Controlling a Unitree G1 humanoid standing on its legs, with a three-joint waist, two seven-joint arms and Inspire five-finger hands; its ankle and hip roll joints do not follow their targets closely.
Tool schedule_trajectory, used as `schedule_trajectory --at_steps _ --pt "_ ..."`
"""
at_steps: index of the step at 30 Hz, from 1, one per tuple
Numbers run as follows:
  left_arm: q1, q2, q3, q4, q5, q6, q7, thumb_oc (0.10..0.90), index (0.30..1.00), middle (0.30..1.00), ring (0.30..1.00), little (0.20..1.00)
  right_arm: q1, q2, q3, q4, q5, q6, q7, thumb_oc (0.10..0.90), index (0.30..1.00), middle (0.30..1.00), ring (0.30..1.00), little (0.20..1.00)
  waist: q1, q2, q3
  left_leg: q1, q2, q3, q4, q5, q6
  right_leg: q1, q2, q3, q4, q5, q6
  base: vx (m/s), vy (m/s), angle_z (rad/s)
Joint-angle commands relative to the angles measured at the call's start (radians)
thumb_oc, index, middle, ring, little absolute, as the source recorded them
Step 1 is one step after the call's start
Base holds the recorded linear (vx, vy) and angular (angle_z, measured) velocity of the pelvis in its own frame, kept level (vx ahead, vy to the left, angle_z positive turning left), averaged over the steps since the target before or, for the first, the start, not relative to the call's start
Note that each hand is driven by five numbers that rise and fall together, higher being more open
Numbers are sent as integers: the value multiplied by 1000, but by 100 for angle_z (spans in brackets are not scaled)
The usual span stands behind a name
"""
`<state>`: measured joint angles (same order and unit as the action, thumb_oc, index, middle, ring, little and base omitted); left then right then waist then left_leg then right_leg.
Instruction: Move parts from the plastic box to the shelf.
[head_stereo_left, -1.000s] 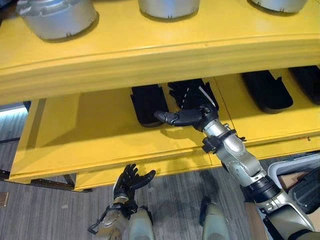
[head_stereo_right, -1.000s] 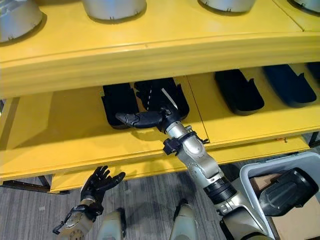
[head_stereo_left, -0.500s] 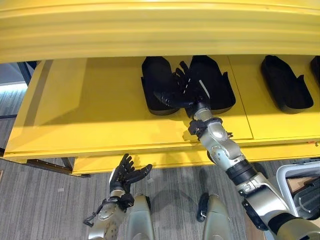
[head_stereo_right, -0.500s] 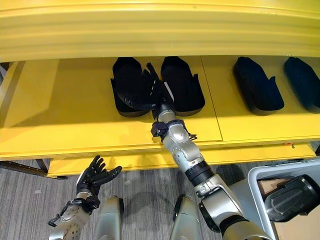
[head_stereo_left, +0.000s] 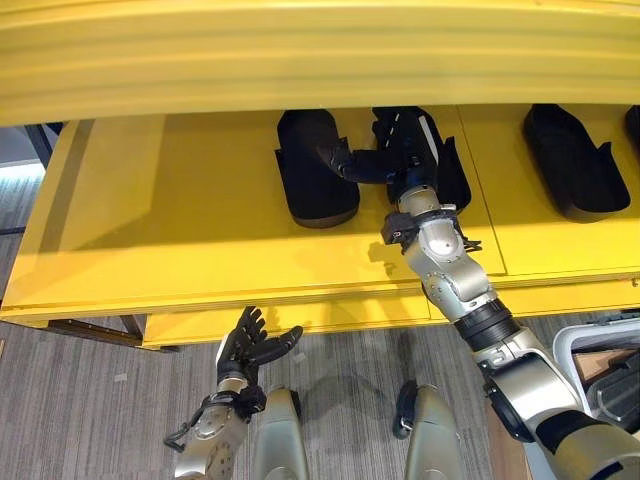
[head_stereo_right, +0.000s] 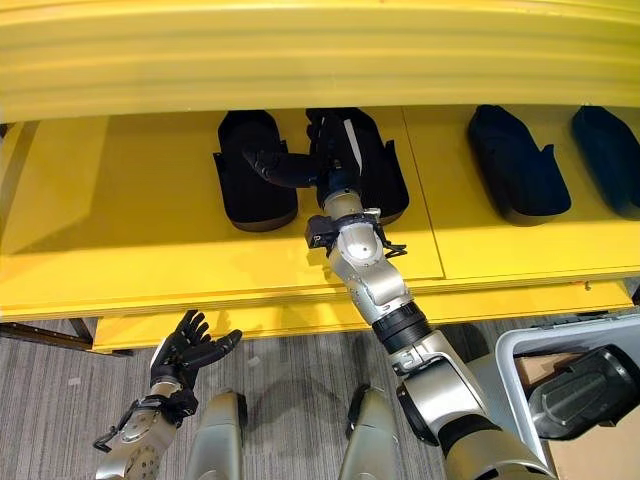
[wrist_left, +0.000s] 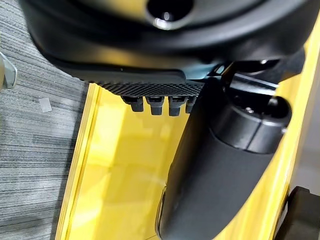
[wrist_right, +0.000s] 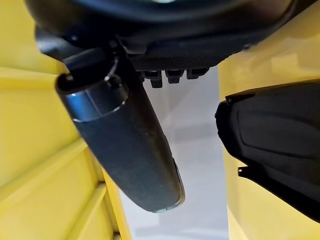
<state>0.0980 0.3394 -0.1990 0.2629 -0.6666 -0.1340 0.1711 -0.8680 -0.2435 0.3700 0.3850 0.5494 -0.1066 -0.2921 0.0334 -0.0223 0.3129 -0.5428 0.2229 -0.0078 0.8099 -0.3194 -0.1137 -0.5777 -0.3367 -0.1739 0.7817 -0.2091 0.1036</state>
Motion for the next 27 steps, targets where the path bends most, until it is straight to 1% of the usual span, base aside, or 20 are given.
schedule_trajectory --at_steps 1,13,18,20,24,27 --pt "-15 64 -29 -117 -37 -107 3 900 1000 1000 1000 1000 -158 14 -67 -19 -50 -122 -9 900 1000 1000 1000 1000 27 -6 -25 -25 -7 -49 -27 80 26 110 -20 57 14 -46 37 0 0 0" --pt "-14 72 -36 -127 -49 -115 4 900 1000 1000 1000 1000 -189 51 -52 124 -41 -104 -9 900 1000 1000 1000 1000 41 -2 -15 -35 -11 -50 -30 82 26 106 -23 50 10 -43 37 0 0 0" --pt "-25 70 -45 -126 -56 -116 9 900 1000 1000 1000 1000 -201 77 -49 227 9 -96 -6 900 1000 1000 1000 1000 50 -2 -7 -42 -15 -54 -35 85 27 104 -26 46 9 -42 36 10 -2 3" --pt "-27 70 -46 -127 -57 -117 11 900 1000 1000 1000 1000 -206 80 -45 235 8 -93 -5 900 1000 1000 1000 1000 53 -3 -5 -43 -15 -57 -36 86 27 103 -25 45 9 -41 36 20 -3 6" --pt "-37 69 -46 -124 -63 -122 18 900 1000 1000 1000 1000 -249 113 -2 244 -13 -87 11 900 1000 1000 1000 1000 61 -11 -4 -40 -18 -57 -48 90 27 105 -25 43 1 -35 36 23 4 4" --pt "-38 68 -43 -123 -62 -123 24 900 1000 1000 1000 1000 -249 120 17 241 -33 -81 16 900 1000 1000 1000 1000 60 -15 -4 -43 -19 -59 -48 90 27 105 -27 41 1 -36 35 0 0 0"
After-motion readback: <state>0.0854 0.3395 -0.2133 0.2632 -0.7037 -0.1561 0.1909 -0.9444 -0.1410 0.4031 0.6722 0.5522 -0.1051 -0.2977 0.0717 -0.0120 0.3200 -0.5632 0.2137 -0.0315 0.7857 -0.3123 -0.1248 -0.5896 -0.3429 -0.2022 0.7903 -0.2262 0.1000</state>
